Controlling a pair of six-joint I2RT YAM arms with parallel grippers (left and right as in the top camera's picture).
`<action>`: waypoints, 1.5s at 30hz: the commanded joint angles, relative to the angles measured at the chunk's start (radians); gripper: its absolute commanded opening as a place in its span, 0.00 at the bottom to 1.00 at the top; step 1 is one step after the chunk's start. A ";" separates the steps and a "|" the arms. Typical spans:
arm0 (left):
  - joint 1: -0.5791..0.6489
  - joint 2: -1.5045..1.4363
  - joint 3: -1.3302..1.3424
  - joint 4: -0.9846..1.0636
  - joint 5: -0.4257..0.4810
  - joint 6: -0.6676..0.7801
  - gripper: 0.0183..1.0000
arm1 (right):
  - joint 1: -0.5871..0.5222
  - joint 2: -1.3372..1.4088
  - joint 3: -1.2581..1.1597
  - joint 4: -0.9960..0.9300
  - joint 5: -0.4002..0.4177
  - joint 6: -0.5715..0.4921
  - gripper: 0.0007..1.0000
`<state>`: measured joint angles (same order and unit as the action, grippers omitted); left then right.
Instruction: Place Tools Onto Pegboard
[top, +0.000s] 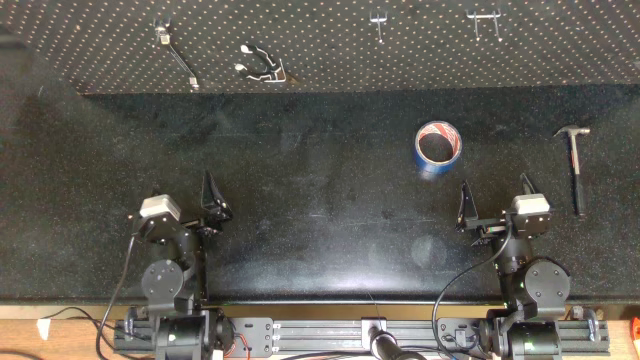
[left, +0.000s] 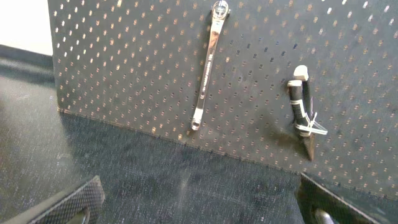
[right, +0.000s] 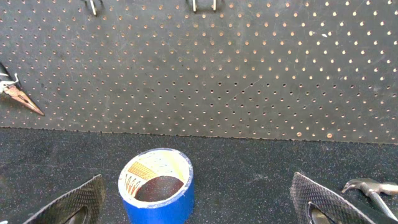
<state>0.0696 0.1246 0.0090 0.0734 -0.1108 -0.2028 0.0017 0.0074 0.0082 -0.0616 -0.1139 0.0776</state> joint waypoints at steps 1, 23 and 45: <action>0.000 -0.122 -0.003 -0.137 -0.043 0.018 1.00 | -0.001 -0.006 -0.004 -0.004 -0.002 0.015 0.98; -0.103 -0.121 -0.003 -0.153 0.100 0.088 1.00 | -0.001 -0.006 -0.004 -0.004 -0.002 0.015 0.98; -0.103 -0.121 -0.003 -0.153 0.101 0.088 1.00 | 0.340 1.544 1.167 -0.475 0.043 0.259 0.98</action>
<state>-0.0284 0.0109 0.0071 -0.0719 -0.0174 -0.1272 0.3454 1.4990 1.0985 -0.4957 -0.0696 0.2783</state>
